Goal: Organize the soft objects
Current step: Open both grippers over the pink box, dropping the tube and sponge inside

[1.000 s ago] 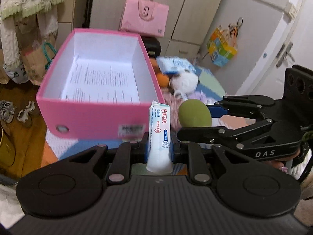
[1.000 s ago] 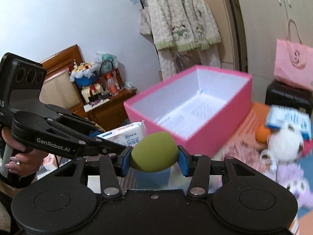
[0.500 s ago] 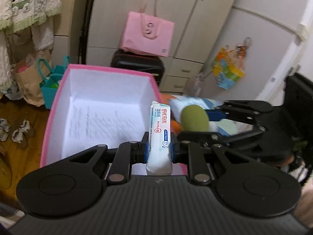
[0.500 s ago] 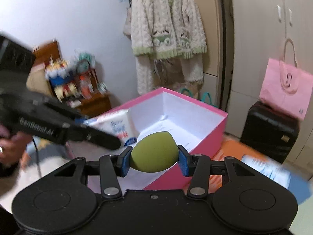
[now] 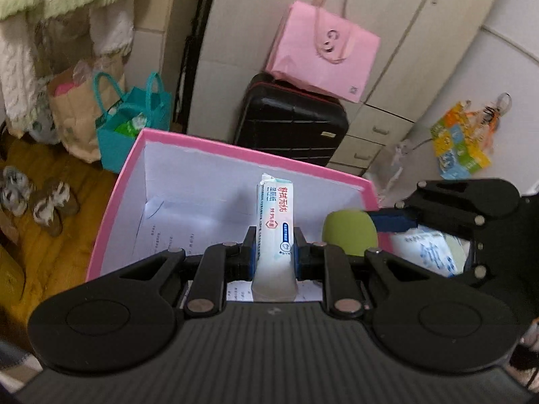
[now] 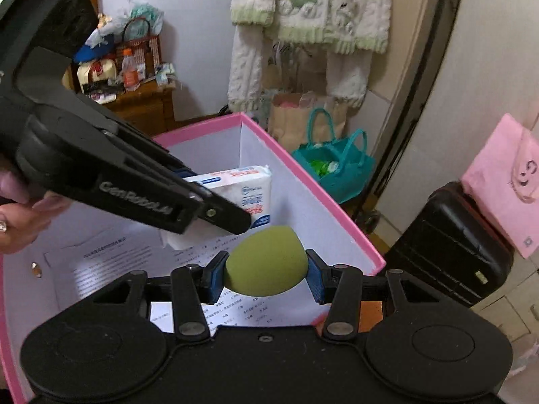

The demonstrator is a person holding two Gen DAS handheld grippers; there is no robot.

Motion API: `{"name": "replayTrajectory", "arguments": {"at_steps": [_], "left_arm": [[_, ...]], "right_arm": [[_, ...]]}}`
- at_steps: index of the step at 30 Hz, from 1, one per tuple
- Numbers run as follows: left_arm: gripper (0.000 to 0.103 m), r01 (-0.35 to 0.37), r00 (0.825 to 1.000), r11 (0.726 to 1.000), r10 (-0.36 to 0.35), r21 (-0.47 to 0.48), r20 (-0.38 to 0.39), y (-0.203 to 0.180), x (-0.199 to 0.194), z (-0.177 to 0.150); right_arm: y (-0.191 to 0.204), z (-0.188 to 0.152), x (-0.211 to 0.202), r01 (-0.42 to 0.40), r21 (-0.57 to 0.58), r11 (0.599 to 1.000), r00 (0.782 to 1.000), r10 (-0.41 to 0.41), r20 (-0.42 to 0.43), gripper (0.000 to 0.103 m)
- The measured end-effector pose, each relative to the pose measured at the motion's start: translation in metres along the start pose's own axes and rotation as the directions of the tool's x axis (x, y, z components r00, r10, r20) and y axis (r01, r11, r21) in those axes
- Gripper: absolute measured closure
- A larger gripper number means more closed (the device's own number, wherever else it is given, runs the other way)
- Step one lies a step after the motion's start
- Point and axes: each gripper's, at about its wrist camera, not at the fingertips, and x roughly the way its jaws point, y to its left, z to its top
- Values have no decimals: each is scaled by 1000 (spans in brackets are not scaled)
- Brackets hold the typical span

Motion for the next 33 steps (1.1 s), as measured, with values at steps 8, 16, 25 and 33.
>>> {"name": "replayTrajectory", "arguments": {"at_steps": [8, 16, 25, 33], "left_arm": [[85, -16, 996, 999, 13, -32, -83, 13, 31, 1], [84, -42, 994, 998, 36, -47, -105, 21, 43, 4], [73, -28, 999, 997, 30, 76, -19, 8, -3, 1], [62, -45, 997, 977, 31, 211, 72, -20, -75, -26]], "right_arm": [[5, 5, 36, 10, -103, 995, 997, -18, -72, 50], [11, 6, 61, 50, -183, 982, 991, -72, -116, 46], [11, -6, 12, 81, -97, 992, 997, -81, 3, 35], [22, -41, -65, 51, 64, 997, 992, -58, 114, 35]]}}
